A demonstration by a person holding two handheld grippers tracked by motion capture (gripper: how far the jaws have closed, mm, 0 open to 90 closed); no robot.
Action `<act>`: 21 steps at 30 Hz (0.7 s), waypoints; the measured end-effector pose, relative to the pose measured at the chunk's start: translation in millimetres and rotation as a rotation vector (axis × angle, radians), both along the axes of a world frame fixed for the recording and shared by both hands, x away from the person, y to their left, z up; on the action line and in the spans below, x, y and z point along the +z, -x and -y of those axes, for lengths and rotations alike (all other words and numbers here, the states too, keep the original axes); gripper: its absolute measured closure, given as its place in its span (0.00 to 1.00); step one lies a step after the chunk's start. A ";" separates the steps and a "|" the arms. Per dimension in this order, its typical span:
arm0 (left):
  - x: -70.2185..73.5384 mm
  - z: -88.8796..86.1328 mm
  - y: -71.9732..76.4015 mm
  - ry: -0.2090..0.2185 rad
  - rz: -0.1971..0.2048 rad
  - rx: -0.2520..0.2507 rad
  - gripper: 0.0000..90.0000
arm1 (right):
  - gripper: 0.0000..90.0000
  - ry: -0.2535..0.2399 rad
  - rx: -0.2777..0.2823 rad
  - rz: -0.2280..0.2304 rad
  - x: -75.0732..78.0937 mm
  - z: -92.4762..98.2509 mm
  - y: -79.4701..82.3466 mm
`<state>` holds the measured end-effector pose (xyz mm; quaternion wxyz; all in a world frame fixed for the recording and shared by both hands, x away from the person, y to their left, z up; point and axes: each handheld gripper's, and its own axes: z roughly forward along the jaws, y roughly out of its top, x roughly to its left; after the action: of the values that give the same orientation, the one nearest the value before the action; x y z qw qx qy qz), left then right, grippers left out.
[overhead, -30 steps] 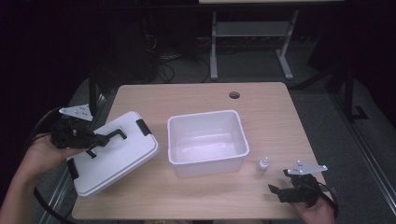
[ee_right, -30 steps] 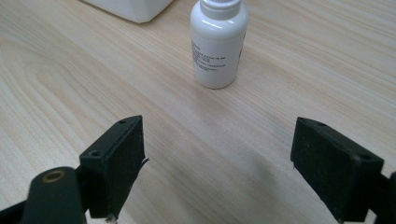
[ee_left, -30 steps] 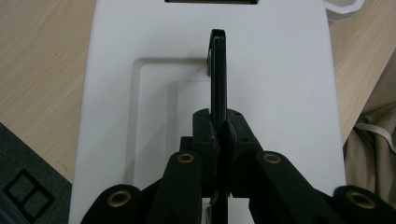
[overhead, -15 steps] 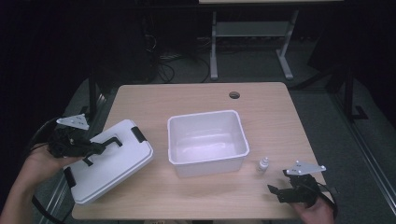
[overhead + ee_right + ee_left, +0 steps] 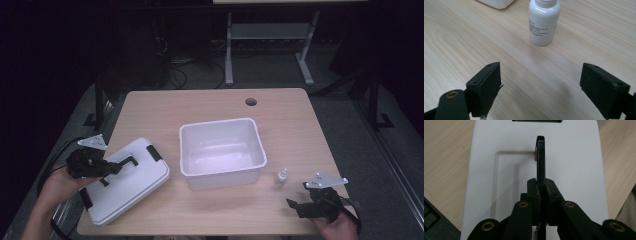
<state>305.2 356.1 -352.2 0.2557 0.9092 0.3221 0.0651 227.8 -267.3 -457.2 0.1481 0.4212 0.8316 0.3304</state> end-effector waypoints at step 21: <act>-37.3 25.4 -12.9 -0.055 -0.008 0.007 0.94 | 0.19 0.030 0.011 -0.013 -3.5 -1.7 -0.5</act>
<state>318.1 330.7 -389.5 0.2291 0.9151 0.3242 0.0711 228.3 -265.6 -460.8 0.1472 0.4162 0.8397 0.3163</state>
